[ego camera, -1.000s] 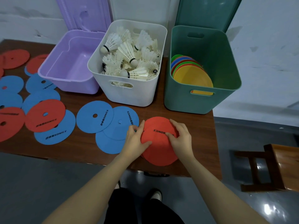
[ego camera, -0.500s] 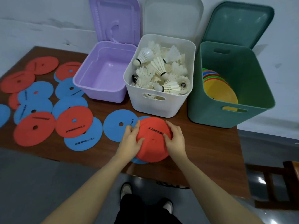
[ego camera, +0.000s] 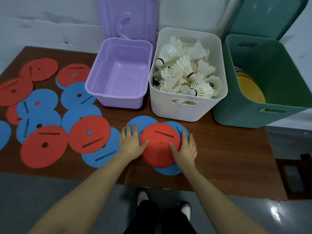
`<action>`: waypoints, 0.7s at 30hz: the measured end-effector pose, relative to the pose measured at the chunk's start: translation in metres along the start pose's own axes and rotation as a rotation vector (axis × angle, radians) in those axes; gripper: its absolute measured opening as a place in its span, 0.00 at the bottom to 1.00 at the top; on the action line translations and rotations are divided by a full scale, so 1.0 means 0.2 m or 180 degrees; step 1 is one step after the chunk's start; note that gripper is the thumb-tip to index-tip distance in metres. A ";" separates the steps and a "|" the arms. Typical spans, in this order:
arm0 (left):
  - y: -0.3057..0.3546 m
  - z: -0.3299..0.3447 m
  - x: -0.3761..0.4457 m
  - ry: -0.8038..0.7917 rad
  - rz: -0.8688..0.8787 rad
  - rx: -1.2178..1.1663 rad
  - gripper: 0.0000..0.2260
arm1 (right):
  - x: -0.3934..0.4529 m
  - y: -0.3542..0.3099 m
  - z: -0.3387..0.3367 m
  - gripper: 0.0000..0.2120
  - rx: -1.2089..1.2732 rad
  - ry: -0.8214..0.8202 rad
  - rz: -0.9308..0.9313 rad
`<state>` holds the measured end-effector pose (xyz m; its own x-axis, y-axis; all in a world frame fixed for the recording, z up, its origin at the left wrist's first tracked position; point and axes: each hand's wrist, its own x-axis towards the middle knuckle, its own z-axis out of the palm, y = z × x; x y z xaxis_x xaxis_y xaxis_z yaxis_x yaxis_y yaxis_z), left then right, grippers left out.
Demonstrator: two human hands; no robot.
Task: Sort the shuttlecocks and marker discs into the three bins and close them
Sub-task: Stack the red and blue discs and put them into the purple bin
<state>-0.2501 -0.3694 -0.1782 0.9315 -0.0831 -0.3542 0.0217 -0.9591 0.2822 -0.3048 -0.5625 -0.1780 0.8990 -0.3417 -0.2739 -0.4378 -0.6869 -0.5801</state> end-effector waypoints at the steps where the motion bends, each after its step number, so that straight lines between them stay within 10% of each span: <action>1: 0.01 0.00 0.00 0.0023 0.0006 -0.0068 0.39 | 0.00 -0.01 0.00 0.36 0.0011 0.0000 0.0025; 21: 0.23 0.09 -0.28 -0.0197 0.0397 -0.1156 0.35 | 0.05 0.07 -0.08 0.43 -0.0023 -0.0091 -0.0285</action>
<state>-0.3081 -0.4136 -0.1618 0.9116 -0.2198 -0.3473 0.0472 -0.7834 0.6197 -0.3024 -0.5855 -0.1768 0.9345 -0.2603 -0.2429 -0.3556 -0.7185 -0.5978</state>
